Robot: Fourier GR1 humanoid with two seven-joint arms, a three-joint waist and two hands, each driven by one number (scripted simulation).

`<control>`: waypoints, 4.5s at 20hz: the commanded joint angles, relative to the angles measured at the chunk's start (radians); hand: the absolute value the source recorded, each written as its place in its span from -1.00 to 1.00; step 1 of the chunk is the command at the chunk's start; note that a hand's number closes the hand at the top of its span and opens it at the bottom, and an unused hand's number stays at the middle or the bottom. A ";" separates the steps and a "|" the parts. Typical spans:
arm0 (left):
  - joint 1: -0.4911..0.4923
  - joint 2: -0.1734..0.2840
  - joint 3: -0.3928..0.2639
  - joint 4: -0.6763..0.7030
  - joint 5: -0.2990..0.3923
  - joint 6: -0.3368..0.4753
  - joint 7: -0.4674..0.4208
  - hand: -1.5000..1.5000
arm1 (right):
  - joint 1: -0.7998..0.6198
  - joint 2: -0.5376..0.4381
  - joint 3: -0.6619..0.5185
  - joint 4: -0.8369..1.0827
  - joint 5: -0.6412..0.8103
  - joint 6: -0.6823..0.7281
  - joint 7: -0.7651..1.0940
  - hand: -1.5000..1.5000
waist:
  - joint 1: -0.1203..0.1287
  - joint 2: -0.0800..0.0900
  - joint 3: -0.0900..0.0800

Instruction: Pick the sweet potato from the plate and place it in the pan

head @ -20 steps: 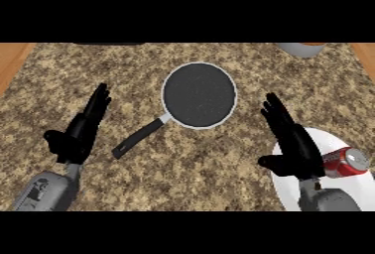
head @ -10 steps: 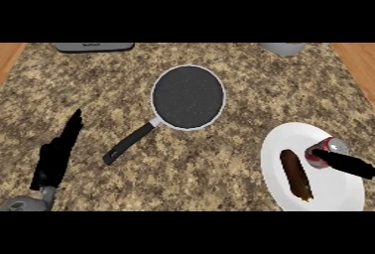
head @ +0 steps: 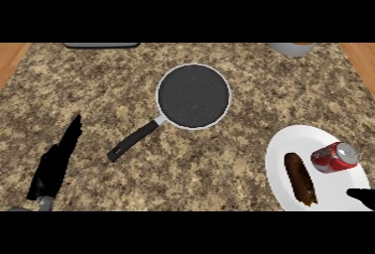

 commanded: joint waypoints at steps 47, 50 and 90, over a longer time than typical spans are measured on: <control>0.039 -0.026 0.024 -0.134 -0.073 -0.032 0.094 0.00 | -0.617 0.364 0.428 0.434 -0.060 0.713 0.806 -1.00 | 0.034 0.008 0.004; 0.031 -0.044 0.008 -0.132 -0.110 -0.001 0.108 0.00 | -0.592 0.343 0.413 0.412 -0.079 0.739 0.806 -1.00 | 0.020 0.006 0.005; 0.078 -0.105 0.080 -0.146 -0.164 -0.046 0.106 0.00 | -0.198 0.668 0.250 0.125 0.270 0.410 0.707 1.00 | 0.003 0.005 0.007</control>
